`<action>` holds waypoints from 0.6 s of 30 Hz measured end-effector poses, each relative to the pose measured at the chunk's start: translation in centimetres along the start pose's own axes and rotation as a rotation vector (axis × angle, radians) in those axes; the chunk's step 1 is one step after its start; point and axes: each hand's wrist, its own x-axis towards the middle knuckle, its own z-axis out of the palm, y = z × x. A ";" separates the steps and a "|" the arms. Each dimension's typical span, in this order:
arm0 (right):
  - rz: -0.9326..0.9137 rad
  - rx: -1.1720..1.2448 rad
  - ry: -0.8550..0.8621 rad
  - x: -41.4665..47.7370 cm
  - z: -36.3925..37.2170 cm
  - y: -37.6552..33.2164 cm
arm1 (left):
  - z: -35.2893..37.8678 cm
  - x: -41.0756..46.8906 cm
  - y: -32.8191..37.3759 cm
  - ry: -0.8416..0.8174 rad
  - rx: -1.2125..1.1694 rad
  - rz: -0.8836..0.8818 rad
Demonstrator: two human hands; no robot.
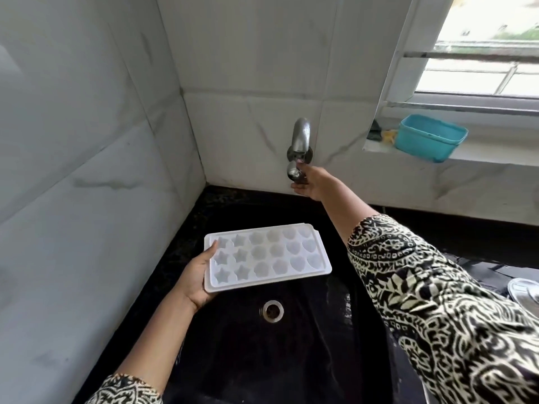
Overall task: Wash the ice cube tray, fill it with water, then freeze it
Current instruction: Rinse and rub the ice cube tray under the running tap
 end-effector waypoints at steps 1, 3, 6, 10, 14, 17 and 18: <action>-0.003 0.008 0.002 0.2 0.1 0.0 | 0.0 0.0 -0.1 -0.005 0.000 -0.005; -0.013 0.027 -0.002 0.4 0.1 0.3 | 0.1 0.0 -0.2 -0.015 -0.002 -0.016; -0.037 0.055 0.013 0.9 0.0 0.4 | 0.1 -0.1 -0.3 -0.015 -0.003 -0.027; -0.051 0.065 0.047 1.0 0.0 0.3 | 0.1 -0.2 -0.3 -0.015 -0.001 -0.028; -0.037 0.072 0.071 0.9 0.1 -0.1 | 0.1 -0.4 -0.7 -0.013 -0.009 -0.037; -0.026 0.071 0.090 0.6 0.2 -0.2 | -0.1 -0.5 -0.9 -0.010 0.003 -0.046; -0.027 0.071 0.097 0.5 0.3 -0.2 | -0.1 -0.5 -1.0 -0.010 0.004 -0.048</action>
